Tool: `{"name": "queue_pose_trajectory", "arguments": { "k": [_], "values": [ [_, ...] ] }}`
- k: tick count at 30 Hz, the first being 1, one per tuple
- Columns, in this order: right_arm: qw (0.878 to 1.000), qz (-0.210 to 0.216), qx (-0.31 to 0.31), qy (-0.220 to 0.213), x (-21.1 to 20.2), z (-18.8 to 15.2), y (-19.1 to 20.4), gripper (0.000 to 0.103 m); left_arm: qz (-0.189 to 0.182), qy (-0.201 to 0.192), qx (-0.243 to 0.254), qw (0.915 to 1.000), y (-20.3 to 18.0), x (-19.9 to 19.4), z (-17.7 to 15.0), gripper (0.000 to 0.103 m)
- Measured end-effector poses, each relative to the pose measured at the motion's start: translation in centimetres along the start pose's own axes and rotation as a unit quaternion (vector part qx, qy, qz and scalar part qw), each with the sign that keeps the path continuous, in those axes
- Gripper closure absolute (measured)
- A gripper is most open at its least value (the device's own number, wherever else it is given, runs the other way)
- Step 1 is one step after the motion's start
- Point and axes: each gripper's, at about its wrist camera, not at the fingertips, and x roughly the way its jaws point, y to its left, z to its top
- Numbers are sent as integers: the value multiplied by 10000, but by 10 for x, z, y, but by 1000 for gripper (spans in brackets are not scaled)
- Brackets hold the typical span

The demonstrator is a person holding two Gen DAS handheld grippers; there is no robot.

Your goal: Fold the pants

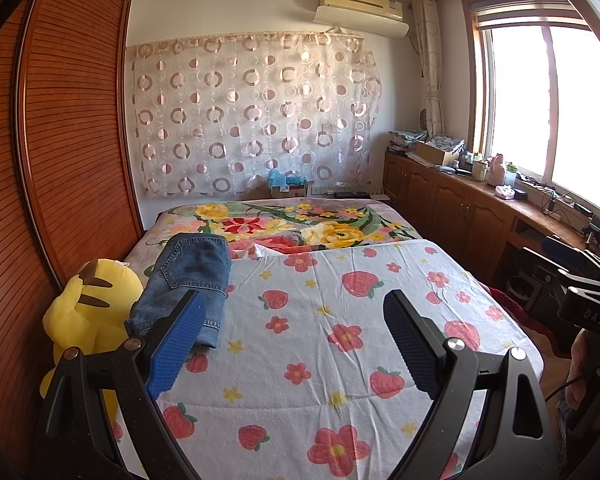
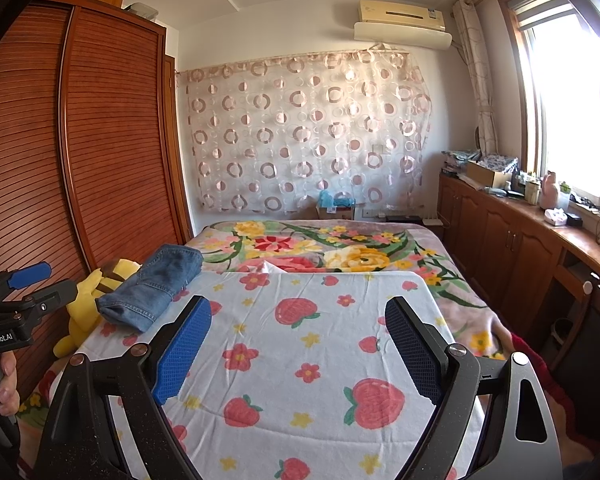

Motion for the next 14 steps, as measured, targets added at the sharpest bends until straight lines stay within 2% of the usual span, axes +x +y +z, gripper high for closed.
{"name": "queue_pose_trajectory", "arguments": {
  "k": [14],
  "values": [
    [10000, -28, 10, -10, -2, 1, 0, 13, 1, -1, 4, 10000, 0, 0, -1, 12]
  ]
}}
